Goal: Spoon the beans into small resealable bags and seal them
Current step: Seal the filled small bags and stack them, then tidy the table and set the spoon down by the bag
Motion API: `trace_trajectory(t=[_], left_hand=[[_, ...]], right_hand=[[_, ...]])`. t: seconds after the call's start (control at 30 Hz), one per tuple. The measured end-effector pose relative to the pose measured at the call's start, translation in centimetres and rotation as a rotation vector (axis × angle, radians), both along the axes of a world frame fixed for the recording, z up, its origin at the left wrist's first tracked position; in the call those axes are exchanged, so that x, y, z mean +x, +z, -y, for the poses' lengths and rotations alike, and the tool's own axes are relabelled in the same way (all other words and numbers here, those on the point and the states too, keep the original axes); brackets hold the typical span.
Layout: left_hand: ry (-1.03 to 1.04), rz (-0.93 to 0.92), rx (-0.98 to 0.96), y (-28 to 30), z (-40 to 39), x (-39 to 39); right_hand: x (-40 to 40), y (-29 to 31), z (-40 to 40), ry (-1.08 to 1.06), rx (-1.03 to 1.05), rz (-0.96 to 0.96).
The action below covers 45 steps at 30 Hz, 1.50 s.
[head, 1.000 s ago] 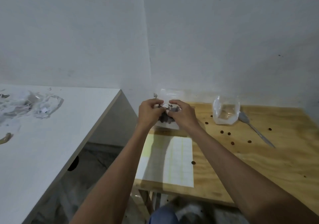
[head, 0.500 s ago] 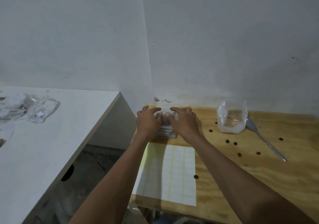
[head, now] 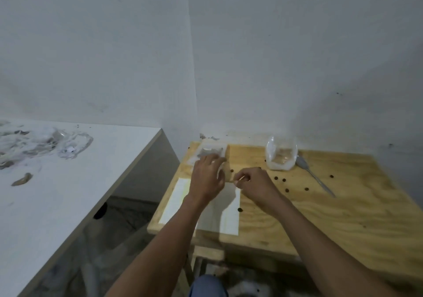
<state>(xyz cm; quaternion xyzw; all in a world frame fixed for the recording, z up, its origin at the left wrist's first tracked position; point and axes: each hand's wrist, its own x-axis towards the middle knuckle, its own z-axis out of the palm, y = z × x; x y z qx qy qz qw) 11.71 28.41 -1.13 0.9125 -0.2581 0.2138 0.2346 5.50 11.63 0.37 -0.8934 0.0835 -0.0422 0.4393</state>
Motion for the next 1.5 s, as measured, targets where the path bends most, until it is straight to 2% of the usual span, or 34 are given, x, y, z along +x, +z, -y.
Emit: trace_trajectory(t=[0.13, 0.23, 0.4, 0.5, 0.63, 0.77, 0.83, 1.0, 1.23, 1.5], left_hand=[[-0.05, -0.054, 0.058, -2.4, -0.2, -3.9], [-0.039, -0.085, 0.117, -3.9, -0.5, -5.8], [-0.027, -0.075, 0.106, -3.8, -0.5, -6.3], [-0.018, -0.095, 0.083, -4.0, -0.5, -6.2], [-0.021, -0.069, 0.028, -4.4, -0.6, -6.0], [-0.02, -0.034, 0.031, -5.0, -0.7, -5.4], [-0.013, -0.02, 0.052, -5.2, -0.7, -5.1], [-0.016, -0.042, 0.204, -5.5, -0.3, -4.4], [-0.026, -0.074, 0.207, -5.6, -0.2, -4.3], [-0.018, -0.12, 0.173, -5.8, -0.3, -4.3]], right_hand=[[-4.1, -1.8, 0.4, 0.041, -0.073, -0.059], [-5.7, -2.5, 0.0, 0.026, -0.112, -0.019], [-6.5, -3.3, -1.1, 0.018, -0.277, 0.086], [-6.8, -4.2, -1.5, -0.015, -0.306, 0.128], [-6.9, -4.2, -1.6, -0.04, -0.238, 0.152], [-5.6, -3.2, 0.5, -0.235, 0.095, 0.108], [-4.7, -2.8, 2.0, -0.294, 0.138, 0.094], [-3.2, -2.7, 4.0, -0.297, -0.08, 0.035], [-2.8, -4.1, 3.4, -0.219, -0.484, 0.058], [-3.2, -4.8, 3.8, -0.233, -0.478, 0.126]])
